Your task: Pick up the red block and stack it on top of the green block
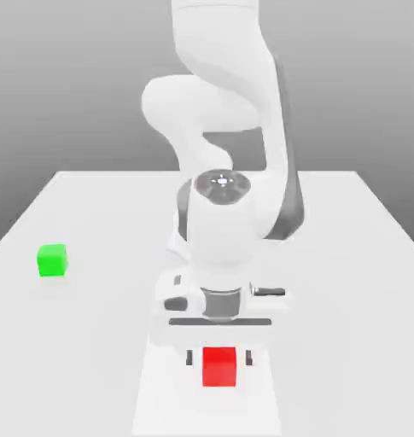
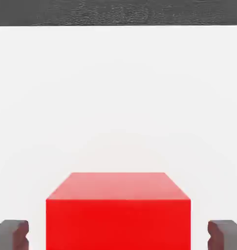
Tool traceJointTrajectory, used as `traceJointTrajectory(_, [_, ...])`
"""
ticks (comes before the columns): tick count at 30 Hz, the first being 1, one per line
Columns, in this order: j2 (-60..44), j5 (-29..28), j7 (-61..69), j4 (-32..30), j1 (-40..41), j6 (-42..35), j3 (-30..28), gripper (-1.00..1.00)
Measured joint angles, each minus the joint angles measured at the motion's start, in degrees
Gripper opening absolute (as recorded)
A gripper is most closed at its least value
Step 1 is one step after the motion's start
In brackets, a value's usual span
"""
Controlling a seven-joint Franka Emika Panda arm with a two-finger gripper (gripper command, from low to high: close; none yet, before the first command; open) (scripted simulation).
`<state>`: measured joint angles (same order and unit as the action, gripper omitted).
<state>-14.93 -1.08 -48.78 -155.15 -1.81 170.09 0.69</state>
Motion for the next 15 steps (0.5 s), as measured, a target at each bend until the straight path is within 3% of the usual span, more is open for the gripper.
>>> traceJointTrajectory(4, [0.14, -0.12, -0.1, -0.02, 0.1, -0.12, 0.08, -1.0])
traceJointTrajectory(10, [11.22, 0.73, 0.54, -1.65, 0.55, -9.57, 0.52, -1.0])
traceJointTrajectory(15, [16.64, -3.45, -3.4, -3.48, 12.74, -12.66, -5.05, -1.0])
